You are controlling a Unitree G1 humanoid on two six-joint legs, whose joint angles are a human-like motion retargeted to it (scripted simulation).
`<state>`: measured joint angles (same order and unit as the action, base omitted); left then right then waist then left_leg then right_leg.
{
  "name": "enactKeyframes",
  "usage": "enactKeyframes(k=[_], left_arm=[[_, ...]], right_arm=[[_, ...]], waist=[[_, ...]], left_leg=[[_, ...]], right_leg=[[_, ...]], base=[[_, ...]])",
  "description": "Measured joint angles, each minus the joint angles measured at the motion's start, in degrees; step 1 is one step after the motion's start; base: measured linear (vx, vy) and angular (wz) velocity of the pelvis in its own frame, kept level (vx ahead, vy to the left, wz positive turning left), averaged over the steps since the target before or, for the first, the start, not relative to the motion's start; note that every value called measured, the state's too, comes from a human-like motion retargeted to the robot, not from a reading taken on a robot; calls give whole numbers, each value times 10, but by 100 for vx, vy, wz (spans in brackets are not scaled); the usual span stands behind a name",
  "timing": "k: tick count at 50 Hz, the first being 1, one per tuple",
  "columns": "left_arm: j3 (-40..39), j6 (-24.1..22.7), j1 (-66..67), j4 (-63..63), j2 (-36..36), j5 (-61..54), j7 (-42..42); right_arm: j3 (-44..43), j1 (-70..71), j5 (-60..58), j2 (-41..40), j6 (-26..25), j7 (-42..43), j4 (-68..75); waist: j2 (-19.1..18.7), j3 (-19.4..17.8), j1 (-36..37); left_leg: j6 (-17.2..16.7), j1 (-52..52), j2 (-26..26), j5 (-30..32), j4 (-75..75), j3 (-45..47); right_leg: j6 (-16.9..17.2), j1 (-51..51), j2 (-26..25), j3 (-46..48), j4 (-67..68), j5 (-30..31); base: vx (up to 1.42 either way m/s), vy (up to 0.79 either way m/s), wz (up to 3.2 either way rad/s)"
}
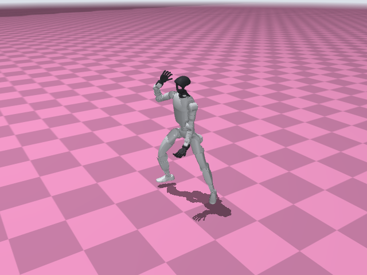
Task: Kungfu
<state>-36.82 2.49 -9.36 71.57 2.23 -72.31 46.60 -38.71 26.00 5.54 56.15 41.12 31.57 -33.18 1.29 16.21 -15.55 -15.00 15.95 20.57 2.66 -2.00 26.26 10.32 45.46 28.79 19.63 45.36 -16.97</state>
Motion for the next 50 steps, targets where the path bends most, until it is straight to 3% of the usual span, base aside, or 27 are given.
enactKeyframes(k=[5,9,13,20,22,25,28,32,35,38,40,41,42,45,46,48,50], left_arm=[[15,-9,7,-7,6,61,1],[21,-41,39,15,23,155,-14],[20,-68,85,52,39,221,-35],[-7,-54,155,145,62,235,-46],[-2,-69,177,159,65,249,-69],[9,-101,204,167,72,292,-98],[5,-104,220,166,80,328,-102],[-16,-92,231,150,84,311,-76],[-26,-84,240,137,91,285,-52],[-10,-80,254,138,111,282,-32],[3,-86,259,140,121,290,-37],[9,-89,258,143,122,297,-42],[14,-92,258,145,122,306,-45],[26,-97,263,152,115,348,-48],[29,-99,267,153,111,365,-51],[35,-107,276,158,104,400,-61],[47,-116,286,163,102,442,-80]], right_arm=[[11,-10,45,-21,19,-37,6],[22,-9,14,-29,12,1,37],[59,4,33,-23,20,8,80],[106,27,131,-22,47,-58,115],[104,22,124,-10,44,-57,117],[104,22,109,10,36,-51,120],[109,23,118,33,37,-52,122],[119,29,148,50,42,-74,129],[133,41,165,53,46,-84,132],[151,53,169,53,53,-98,146],[164,58,177,54,59,-111,164],[175,67,190,54,61,-122,176],[188,76,203,54,64,-134,189],[238,113,246,50,74,-174,231],[255,127,248,48,76,-183,248],[288,159,238,45,78,-196,287],[323,197,217,42,82,-203,331]], waist=[[-6,-10,5],[3,-26,44],[-9,-44,58],[-32,-75,18],[-32,-72,16],[-39,-59,17],[-49,-45,-3],[-64,-18,-26],[-69,-3,-42],[-52,1,-40],[-29,2,-18],[-7,0,1],[14,-3,23],[71,-9,93],[83,-9,106],[98,-8,115],[103,-12,120]], left_leg=[[0,-10,-44,-89,-17,-57],[0,-35,-84,-151,-41,-128],[0,-66,-77,-166,-41,-82],[3,-89,-77,-183,-35,-14],[3,-104,-90,-184,-21,11],[0,-110,-99,-181,-5,48],[0,-106,-110,-171,5,53],[0,-89,-120,-109,7,38],[0,-87,-113,-17,-5,31],[0,-122,-83,110,-25,22],[30,-135,-45,190,-80,10],[74,-128,-53,220,-127,-14],[96,-116,-71,234,-174,-56],[24,-22,-202,154,-362,-257],[15,5,-220,122,-403,-254],[34,54,-212,50,-468,-216],[99,89,-169,-14,-492,-154]], right_leg=[[8,5,12,-25,-35,36],[17,5,-17,-76,-96,82],[29,2,-54,-106,-149,123],[47,8,-74,-86,-224,204],[30,13,-38,-9,-220,218],[-37,14,13,150,-200,210],[-61,52,19,126,-164,206],[-104,105,37,141,-107,191],[-154,116,38,180,-63,140],[-156,97,-27,127,-50,49],[-156,63,-73,108,-61,17],[-153,45,-91,85,-81,18],[-151,27,-113,62,-102,20],[-133,-27,-166,-11,-155,26],[-123,-45,-169,-20,-169,27],[-102,-87,-169,-22,-194,23],[-88,-134,-178,-20,-219,19]], base=[[-3,27,-33],[-1,30,-127],[-3,25,-127],[-12,14,-96],[6,1,-103],[5,-12,-94],[13,-25,-18],[22,-45,-10],[24,-59,-43],[41,-87,-81],[50,-92,-157],[48,-82,-229],[44,-69,-292],[44,-43,-294],[49,-33,-223],[49,-31,-149],[49,-30,-126]])
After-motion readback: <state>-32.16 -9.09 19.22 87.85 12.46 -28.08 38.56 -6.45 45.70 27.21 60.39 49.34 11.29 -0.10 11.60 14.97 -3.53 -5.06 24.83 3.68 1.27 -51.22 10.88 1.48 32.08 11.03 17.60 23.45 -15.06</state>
